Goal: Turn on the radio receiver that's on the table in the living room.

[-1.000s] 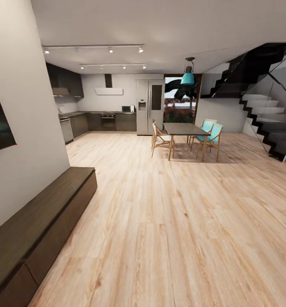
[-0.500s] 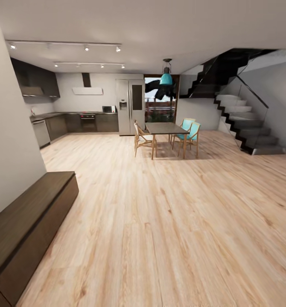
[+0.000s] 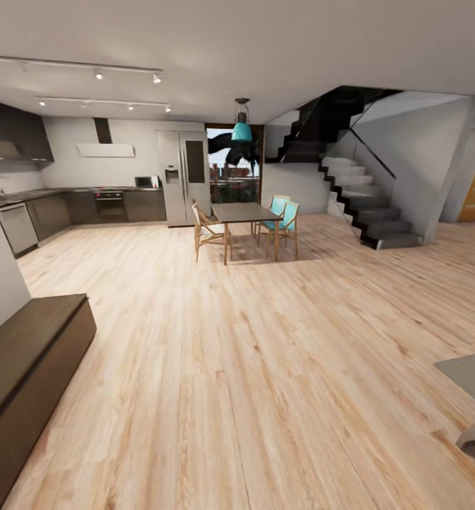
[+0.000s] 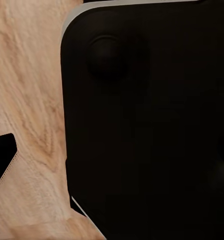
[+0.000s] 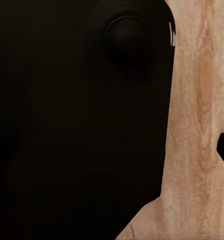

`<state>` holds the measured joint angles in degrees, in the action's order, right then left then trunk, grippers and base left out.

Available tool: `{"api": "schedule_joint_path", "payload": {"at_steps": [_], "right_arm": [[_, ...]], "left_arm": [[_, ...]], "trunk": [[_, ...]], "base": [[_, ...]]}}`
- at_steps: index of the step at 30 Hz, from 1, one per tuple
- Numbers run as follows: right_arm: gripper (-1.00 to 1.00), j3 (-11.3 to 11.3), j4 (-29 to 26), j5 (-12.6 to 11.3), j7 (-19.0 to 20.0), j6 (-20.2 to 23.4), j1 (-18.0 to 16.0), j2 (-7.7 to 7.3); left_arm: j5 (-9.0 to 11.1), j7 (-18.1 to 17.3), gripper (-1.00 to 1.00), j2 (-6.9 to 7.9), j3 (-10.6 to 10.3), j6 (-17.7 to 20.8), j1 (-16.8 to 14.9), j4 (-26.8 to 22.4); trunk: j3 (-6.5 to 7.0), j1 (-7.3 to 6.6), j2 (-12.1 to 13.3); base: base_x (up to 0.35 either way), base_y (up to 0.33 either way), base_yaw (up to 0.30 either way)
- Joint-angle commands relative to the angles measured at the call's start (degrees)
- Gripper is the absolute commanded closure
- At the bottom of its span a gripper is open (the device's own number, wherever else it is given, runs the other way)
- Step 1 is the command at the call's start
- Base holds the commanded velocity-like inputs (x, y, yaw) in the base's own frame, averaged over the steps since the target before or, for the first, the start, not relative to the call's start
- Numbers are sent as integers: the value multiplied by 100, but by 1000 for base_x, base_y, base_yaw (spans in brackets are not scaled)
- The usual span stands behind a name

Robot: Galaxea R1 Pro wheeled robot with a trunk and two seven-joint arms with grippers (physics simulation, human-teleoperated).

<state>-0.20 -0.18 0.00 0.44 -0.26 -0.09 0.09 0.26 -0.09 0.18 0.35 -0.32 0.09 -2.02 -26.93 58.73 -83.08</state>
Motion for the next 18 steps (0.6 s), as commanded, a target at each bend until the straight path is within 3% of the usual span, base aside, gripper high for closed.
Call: {"api": "schedule_joint_path", "payload": {"at_steps": [1, 18], "right_arm": [[-100, 1, 0, 0, 0, 0, 0, 0], [-100, 2, 0, -21, 0, -163, 0, 0]], "left_arm": [[0, 0, -100, 0, 0, -2, 0, 0], [-1, -9, -100, 6, -7, -1, 0, 0]], "trunk": [[0, 0, 0], [0, 0, 0]], "base": [[0, 0, -286], [0, 0, -286]]}}
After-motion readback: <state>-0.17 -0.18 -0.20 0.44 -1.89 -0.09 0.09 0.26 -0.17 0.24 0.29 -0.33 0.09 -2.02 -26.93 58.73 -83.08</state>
